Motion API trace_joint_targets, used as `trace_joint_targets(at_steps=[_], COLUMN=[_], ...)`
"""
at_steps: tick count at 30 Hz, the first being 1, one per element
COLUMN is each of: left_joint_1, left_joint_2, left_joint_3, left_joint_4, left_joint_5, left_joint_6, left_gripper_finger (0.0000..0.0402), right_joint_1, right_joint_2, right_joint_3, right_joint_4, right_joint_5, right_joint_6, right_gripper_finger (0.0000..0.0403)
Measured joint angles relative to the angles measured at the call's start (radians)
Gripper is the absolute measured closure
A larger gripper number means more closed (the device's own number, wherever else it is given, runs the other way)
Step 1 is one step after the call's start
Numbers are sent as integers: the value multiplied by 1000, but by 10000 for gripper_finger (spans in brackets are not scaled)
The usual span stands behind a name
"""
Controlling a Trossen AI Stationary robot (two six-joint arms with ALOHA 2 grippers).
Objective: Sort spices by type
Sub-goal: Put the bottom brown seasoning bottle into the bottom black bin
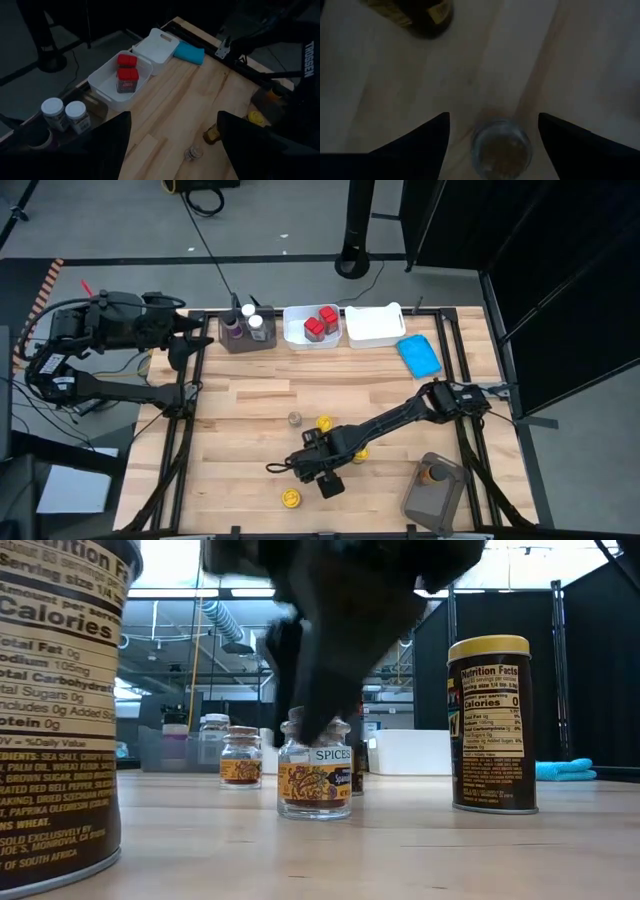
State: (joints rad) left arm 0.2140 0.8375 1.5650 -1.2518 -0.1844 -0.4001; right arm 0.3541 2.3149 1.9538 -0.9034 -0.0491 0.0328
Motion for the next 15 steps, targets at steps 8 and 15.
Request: trace_joint_targets(at_steps=[8, 15], left_joint_1=[0, 0], left_joint_2=[0, 0], left_joint_3=[0, 0], left_joint_4=[3, 3], left_joint_5=[0, 0], left_joint_6=[1, 2], left_gripper_finger=[100, 100], right_joint_1=[-2, -2], right_joint_2=[5, 7], right_joint_3=[-8, -12], right_joint_4=[-36, -42], right_joint_5=[0, 2], right_joint_6=[0, -1], right_gripper_finger=[124, 182])
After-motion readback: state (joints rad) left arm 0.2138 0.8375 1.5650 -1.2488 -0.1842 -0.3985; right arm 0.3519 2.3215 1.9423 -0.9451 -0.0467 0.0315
